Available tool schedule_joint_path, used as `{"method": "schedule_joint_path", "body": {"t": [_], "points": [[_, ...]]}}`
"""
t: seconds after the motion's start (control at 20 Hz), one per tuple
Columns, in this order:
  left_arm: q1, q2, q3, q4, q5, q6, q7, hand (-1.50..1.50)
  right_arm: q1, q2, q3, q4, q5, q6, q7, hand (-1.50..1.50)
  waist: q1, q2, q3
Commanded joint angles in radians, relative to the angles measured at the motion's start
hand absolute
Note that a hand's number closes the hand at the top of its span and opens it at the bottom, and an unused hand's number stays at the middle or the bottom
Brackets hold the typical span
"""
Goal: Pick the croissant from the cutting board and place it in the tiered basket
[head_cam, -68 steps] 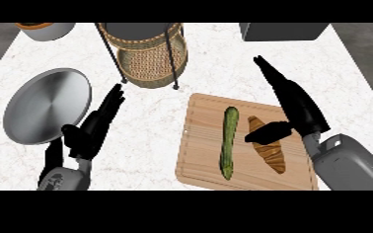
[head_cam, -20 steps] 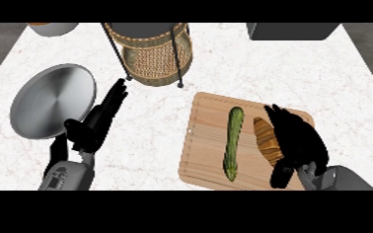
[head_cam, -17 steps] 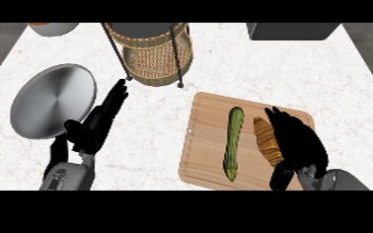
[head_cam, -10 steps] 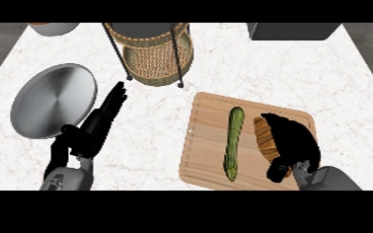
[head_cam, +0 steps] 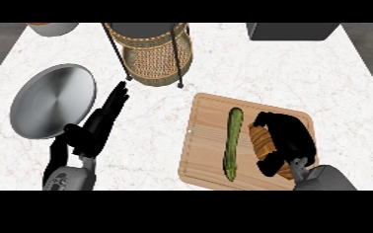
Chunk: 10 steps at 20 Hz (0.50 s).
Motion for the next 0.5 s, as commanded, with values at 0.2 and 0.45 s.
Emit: {"method": "schedule_joint_path", "body": {"t": [0.2,0.45], "points": [[-0.004,0.034,0.067,0.027,0.011,-0.077,-0.027,0.0,-0.008,0.054,-0.099,-0.013,0.087,0.067,-0.05,1.5,0.0,0.003,0.003],[0.041,0.004,0.017,-0.058,-0.007,-0.048,0.032,0.0,-0.149,-0.018,-0.276,0.194,0.068,0.035,-0.09,1.5,0.013,0.003,0.003]]}}
